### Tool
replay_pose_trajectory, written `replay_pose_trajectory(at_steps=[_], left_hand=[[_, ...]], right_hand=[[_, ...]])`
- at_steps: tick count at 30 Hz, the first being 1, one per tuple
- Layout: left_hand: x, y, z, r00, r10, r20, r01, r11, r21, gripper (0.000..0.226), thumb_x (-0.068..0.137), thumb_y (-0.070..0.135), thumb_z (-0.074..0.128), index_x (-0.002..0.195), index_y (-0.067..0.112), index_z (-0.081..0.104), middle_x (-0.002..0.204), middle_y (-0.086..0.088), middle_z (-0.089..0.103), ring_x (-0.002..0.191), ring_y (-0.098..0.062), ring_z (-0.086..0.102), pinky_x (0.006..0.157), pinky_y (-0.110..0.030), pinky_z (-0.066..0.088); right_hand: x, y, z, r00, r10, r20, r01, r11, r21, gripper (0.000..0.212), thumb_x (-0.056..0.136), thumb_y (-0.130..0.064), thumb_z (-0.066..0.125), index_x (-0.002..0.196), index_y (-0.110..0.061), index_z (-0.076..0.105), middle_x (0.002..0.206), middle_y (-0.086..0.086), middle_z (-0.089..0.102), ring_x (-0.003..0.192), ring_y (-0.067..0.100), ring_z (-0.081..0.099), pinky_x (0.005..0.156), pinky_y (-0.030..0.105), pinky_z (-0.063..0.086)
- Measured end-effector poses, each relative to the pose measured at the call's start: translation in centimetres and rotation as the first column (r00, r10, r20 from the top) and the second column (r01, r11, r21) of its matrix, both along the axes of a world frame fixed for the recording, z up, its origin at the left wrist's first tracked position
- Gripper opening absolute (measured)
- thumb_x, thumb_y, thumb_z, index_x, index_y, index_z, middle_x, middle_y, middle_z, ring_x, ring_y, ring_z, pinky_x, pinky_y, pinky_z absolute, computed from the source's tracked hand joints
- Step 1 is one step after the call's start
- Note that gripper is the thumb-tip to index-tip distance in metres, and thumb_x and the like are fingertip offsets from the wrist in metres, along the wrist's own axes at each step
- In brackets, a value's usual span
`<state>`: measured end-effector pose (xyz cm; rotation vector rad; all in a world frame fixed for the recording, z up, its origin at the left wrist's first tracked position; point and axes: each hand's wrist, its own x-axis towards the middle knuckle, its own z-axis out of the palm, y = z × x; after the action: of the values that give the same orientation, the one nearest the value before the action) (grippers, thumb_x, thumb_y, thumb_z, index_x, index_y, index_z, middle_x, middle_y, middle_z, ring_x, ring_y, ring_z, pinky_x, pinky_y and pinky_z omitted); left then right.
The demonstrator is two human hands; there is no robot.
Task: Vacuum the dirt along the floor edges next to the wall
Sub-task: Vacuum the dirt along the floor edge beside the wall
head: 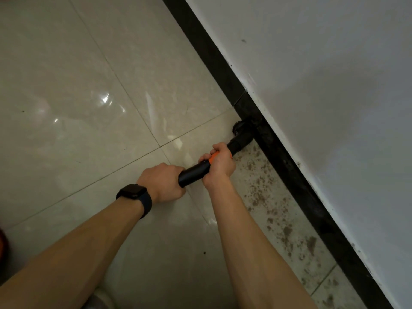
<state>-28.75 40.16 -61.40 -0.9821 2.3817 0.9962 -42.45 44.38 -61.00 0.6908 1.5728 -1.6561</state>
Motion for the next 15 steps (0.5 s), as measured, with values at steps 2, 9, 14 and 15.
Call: replay_pose_trajectory(at_steps=[2,9,14,15], left_hand=[[0.0,-0.6,0.0,1.000,0.001,0.003,-0.001,1.000,-0.019,0.015,0.083,0.035,0.062,0.091,0.038,0.050,0.077,0.010,0.056,0.073,-0.015,0.059,0.058,-0.026,0.040],[0.0,-4.0,0.2,0.995,0.101,0.013,-0.101,0.994,-0.042,0.019,0.082,0.033,0.064,0.100,0.033,0.059,0.087,0.004,0.063,0.079,-0.019,0.062,0.072,-0.032,0.053],[-0.2,-6.3,0.0,0.976,0.217,-0.002,-0.217,0.976,-0.008,0.013,0.080,0.031,0.066,0.091,0.032,0.058,0.086,0.002,0.062,0.076,-0.021,0.060,0.065,-0.030,0.046],[-0.3,-6.4,0.0,0.968,0.249,-0.016,-0.248,0.968,0.024,0.011,0.079,0.031,0.066,0.086,0.031,0.057,0.084,0.002,0.063,0.074,-0.020,0.060,0.064,-0.029,0.046]], right_hand=[[0.0,-0.7,-0.1,1.000,0.000,0.005,0.000,1.000,-0.004,0.015,0.082,0.001,0.061,0.077,-0.010,0.052,0.055,0.000,0.047,0.040,0.014,0.043,0.045,0.027,0.044],[0.0,-5.0,0.3,0.997,0.078,0.008,-0.078,0.996,-0.043,0.014,0.081,0.002,0.059,0.077,-0.010,0.052,0.058,0.001,0.047,0.040,0.015,0.042,0.045,0.026,0.045],[-0.5,-8.9,0.6,0.984,0.178,-0.006,-0.178,0.983,-0.048,0.016,0.084,0.000,0.060,0.071,-0.008,0.053,0.052,0.000,0.047,0.041,0.015,0.041,0.045,0.027,0.043],[-0.8,-9.4,0.7,0.980,0.200,-0.009,-0.200,0.979,-0.042,0.017,0.084,0.000,0.060,0.071,-0.008,0.053,0.052,0.001,0.047,0.039,0.015,0.041,0.045,0.026,0.043]])
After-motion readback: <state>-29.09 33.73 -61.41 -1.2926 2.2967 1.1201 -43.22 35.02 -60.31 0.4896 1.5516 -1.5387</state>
